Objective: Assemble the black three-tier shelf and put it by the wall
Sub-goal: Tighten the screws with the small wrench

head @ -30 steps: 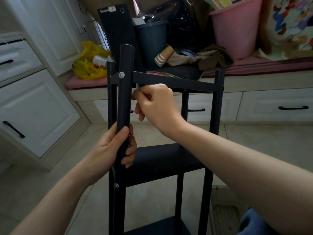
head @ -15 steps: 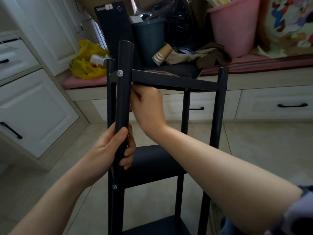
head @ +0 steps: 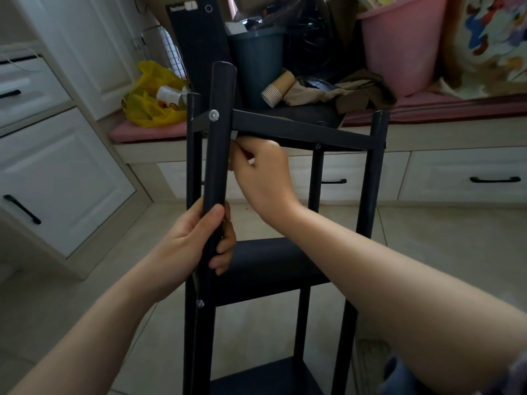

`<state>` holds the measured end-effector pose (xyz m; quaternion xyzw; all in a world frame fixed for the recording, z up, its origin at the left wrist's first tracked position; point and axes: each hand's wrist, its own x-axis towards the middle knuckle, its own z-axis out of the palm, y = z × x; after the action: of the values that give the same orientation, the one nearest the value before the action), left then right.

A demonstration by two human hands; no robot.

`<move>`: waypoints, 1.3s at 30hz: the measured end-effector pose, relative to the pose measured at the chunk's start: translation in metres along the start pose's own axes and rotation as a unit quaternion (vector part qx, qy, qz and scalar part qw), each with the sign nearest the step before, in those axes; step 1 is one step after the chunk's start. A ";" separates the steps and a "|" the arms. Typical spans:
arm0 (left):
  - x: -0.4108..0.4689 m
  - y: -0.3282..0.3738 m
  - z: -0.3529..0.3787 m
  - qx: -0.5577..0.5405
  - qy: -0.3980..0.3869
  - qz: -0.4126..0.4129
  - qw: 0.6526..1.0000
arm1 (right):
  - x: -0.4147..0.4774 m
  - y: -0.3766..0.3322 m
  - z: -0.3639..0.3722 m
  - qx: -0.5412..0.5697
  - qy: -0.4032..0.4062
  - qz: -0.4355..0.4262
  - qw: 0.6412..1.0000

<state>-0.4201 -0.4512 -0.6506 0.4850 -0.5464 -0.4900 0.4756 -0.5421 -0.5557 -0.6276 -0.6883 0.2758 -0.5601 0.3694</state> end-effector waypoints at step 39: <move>0.009 -0.013 -0.019 0.045 0.200 0.021 0.979 | 0.000 0.060 -0.126 -0.135 -0.012 0.291 0.947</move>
<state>-0.4012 -0.4623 -0.6619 0.5827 -0.4718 -0.3482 0.5627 -0.6632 -0.6154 -0.6640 -0.6285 0.5326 -0.3773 0.4230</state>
